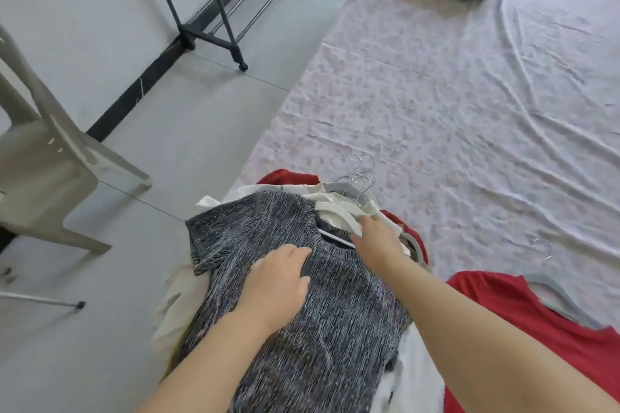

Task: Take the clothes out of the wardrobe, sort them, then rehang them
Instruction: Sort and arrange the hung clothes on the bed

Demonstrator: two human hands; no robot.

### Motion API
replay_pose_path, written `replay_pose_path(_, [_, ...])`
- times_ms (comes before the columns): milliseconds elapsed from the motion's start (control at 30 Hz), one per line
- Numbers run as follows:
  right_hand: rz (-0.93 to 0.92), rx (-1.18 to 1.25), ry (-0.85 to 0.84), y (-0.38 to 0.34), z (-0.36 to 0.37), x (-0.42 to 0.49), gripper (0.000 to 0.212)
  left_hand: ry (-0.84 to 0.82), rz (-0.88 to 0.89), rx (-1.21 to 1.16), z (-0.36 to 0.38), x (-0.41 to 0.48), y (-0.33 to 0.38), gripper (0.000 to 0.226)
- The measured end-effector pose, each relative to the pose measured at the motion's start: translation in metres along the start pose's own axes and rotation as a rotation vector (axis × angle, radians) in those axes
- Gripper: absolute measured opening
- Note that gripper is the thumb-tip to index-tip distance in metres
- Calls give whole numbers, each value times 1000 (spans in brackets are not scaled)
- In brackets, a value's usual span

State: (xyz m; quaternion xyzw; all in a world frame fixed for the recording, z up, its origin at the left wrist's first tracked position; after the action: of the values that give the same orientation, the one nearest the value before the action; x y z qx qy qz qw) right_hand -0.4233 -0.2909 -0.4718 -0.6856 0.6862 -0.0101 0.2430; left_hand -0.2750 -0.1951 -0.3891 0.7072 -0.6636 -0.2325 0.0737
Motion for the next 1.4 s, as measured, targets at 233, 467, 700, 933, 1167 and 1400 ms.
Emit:
replay_pose_path(233, [-56, -116, 111, -3, 35, 52, 32, 4, -57, -21, 28, 29, -24, 49])
replay_pose_path(467, [-18, 49, 153, -6, 18, 35, 28, 37, -56, -35, 16, 32, -19, 48])
replay_pose_path(700, [-116, 257, 349, -33, -52, -45, 22, 218, 60, -61, -52, 35, 17, 50])
replay_pose_path(933, [-212, 328, 660, -47, -135, -150, 14, 384, 286, 97, -107, 8, 50, 47])
replay_pose_path(1167, [-55, 309, 882, 0, -196, -280, 27, 451, 710, 3, -125, -62, 115, 31])
replay_pose_path(1400, [139, 131, 1130, 68, -227, -417, 36, 347, 942, -213, -92, -156, 198, 28])
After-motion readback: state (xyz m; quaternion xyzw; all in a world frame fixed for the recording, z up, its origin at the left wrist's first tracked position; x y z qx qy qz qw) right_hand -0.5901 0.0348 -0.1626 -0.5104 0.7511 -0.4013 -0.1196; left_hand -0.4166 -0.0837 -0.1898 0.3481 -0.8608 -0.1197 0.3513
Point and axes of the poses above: each hand's wrist, its own x-axis towards the middle knuckle, its own z-axis out of the palm, y = z × x, the point moved 10 cm from there along x, towards the middle knuckle, and after that the axes turned 13 degrees about y, right-handed, at the moved point
